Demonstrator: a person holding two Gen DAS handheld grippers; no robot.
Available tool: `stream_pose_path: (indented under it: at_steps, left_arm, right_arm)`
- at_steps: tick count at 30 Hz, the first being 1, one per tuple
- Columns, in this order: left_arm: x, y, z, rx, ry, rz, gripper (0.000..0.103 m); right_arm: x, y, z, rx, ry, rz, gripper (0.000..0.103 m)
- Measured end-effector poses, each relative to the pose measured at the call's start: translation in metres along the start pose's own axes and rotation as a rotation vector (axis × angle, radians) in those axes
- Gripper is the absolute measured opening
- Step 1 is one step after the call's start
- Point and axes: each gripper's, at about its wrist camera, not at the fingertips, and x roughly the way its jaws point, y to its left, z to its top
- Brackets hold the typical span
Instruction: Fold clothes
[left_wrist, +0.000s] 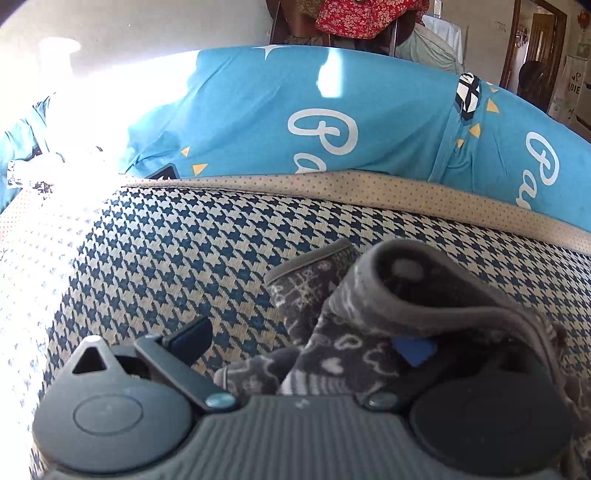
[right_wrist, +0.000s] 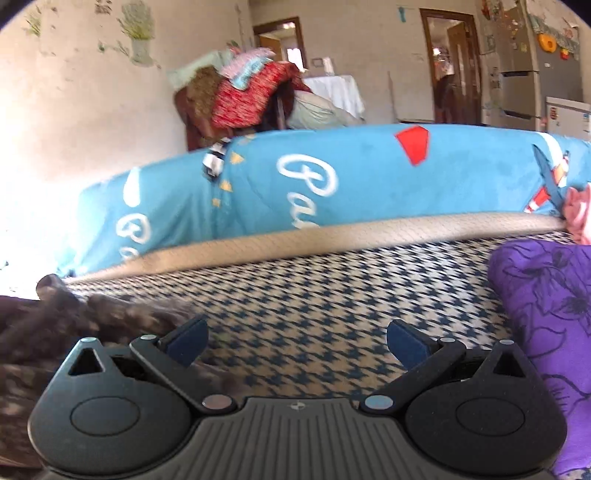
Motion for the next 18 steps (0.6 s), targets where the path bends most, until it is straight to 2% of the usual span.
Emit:
stream_pose_path:
  at_steps: [4, 9, 13, 18]
  left_arm:
    - [-0.005, -0.001, -0.003, 0.019, -0.005, 0.0, 0.103]
    - [-0.008, 0.0, -0.004, 0.014, 0.001, -0.007, 0.103]
    - [-0.009, -0.002, -0.004, 0.021, 0.002, 0.001, 0.103]
    - [-0.012, -0.001, -0.006, 0.018, 0.005, 0.003, 0.103]
  right_arm:
    - [-0.006, 0.041, 0.001, -0.064, -0.009, 0.174, 0.103]
    - [0.001, 0.074, -0.008, -0.106, 0.011, 0.31, 0.103]
    - [0.021, 0.088, -0.018, -0.127, 0.069, 0.295, 0.103]
    - [0.043, 0.09, -0.026, -0.172, 0.11, 0.164, 0.103]
